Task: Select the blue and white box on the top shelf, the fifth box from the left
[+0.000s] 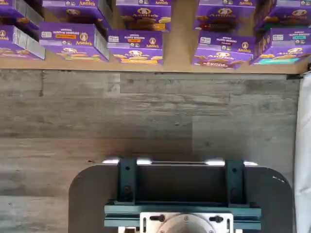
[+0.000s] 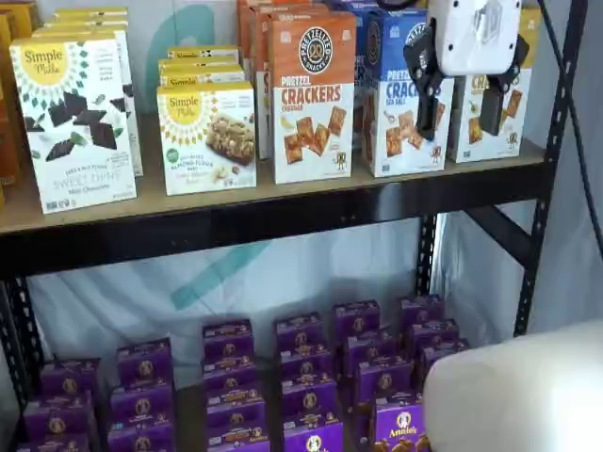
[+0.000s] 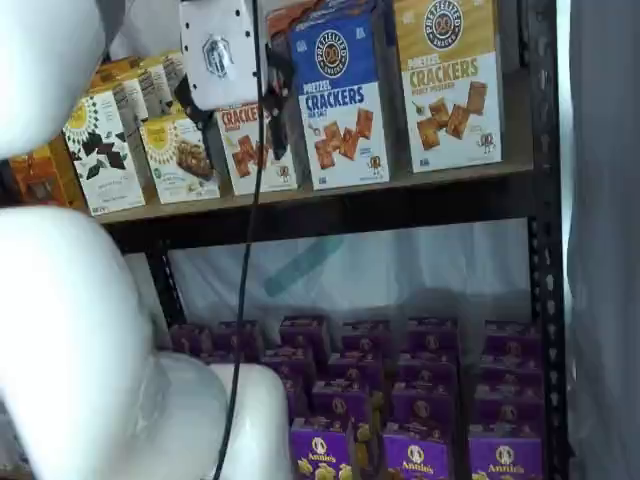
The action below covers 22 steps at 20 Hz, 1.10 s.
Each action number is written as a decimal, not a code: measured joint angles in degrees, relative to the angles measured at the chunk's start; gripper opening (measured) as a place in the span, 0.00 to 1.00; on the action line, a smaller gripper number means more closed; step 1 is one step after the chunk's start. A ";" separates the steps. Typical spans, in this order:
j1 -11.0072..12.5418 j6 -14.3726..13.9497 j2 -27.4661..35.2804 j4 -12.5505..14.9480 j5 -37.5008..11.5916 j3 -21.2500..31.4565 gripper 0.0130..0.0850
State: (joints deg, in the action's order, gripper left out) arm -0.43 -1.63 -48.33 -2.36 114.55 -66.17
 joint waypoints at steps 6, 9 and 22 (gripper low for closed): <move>2.06 0.88 -0.53 -2.88 -0.61 0.73 1.00; 1.70 0.52 -0.77 -3.02 -0.94 1.30 1.00; -1.03 -0.71 4.90 0.53 -7.79 -1.51 1.00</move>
State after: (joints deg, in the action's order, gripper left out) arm -1.47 -2.34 -43.43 -1.83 106.76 -67.69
